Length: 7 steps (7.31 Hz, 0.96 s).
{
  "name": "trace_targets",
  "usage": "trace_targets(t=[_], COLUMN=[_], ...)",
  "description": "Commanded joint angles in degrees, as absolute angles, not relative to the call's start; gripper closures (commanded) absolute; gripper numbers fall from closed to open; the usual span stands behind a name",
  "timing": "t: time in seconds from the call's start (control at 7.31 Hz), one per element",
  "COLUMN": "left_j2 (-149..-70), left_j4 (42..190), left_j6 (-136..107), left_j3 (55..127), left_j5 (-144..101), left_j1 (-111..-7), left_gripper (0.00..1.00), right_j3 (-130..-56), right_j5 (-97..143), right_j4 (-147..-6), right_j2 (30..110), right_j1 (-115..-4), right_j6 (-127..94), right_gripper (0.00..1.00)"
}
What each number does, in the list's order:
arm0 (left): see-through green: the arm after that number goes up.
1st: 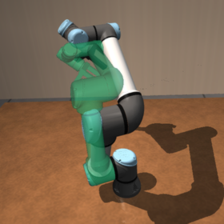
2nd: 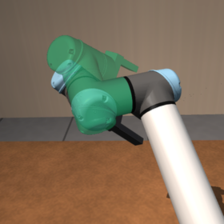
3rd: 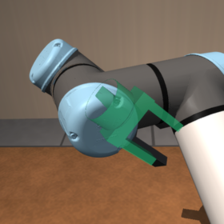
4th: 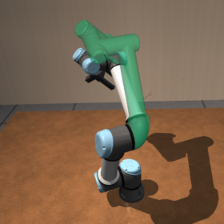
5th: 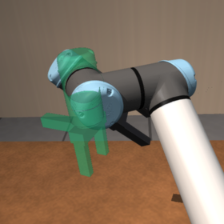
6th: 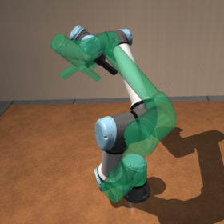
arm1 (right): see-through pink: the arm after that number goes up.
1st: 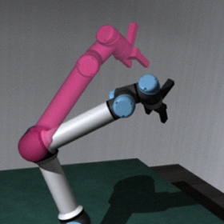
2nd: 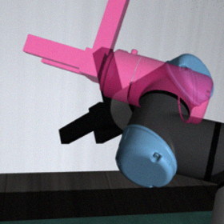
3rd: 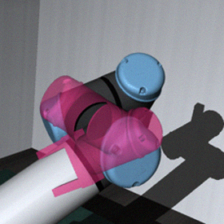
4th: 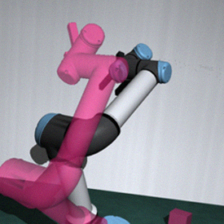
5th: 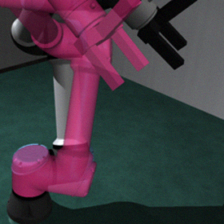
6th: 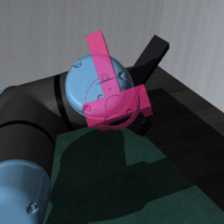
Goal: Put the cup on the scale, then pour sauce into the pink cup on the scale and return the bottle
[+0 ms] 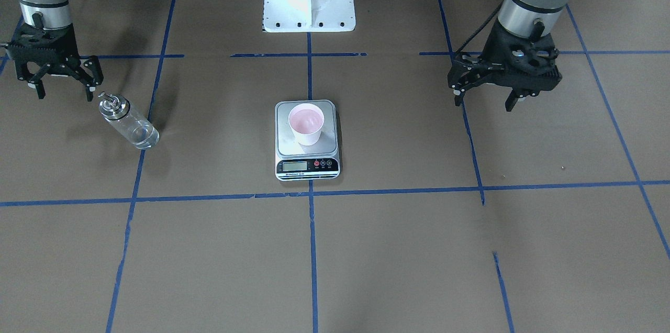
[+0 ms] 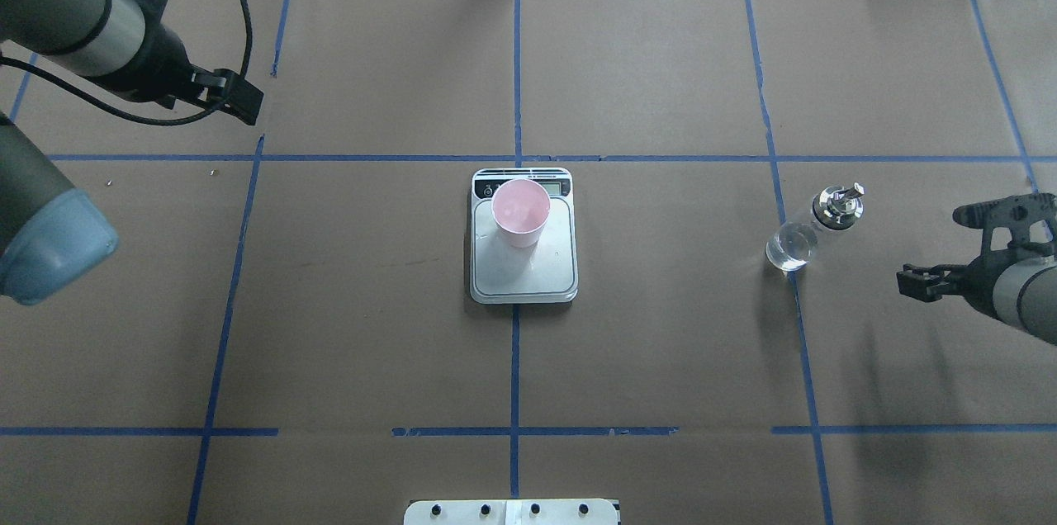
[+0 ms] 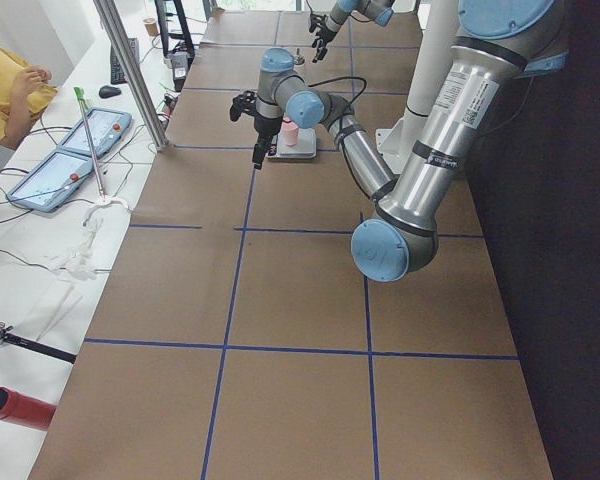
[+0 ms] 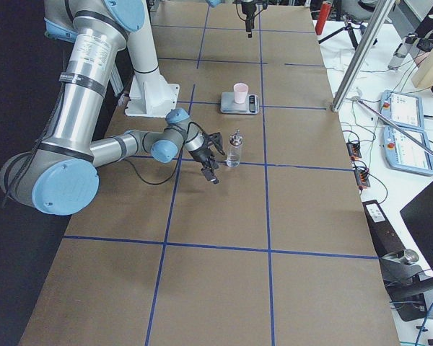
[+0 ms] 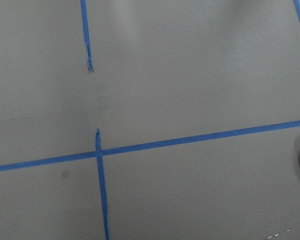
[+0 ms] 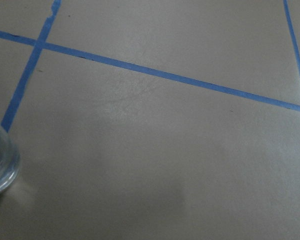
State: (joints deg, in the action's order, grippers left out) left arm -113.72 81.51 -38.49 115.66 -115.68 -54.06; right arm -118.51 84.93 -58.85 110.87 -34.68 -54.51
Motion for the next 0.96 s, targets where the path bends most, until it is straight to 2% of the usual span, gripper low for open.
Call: trace_targets(t=[0.0, 0.14, 0.27, 0.41, 0.82], left_j2=[-109.10, -107.51, -107.23, -102.35, -96.70], left_j4=[82.35, 82.35, 82.53, 83.49, 97.86], left_j6=[-25.48, -17.74, -8.70, -1.91, 0.07], left_j3=[114.35, 111.47, 104.05, 101.02, 92.93], left_j5=[-124.23, -129.15, -137.20, -140.94, -141.50], left_j1=[-63.05, -68.67, -74.12, -75.83, -89.24], left_gripper=[0.00, 0.00, 0.00, 0.00, 0.00], right_j3=[-115.68, -112.27, -108.32, -104.45, -104.58], right_j5=[99.69, 106.46, 113.74, 121.04, 135.24], right_j4=[-59.23, -59.15, -59.50, -59.33, -72.10], right_j2=[108.13, 106.10, 102.95, 101.62, 99.59], right_j1=[-49.76, -55.58, -61.81, -70.23, -81.89], right_j6=[-40.49, -37.30, -34.83, -27.32, -21.62], right_gripper=[0.00, 0.00, 0.00, 0.00, 0.00])
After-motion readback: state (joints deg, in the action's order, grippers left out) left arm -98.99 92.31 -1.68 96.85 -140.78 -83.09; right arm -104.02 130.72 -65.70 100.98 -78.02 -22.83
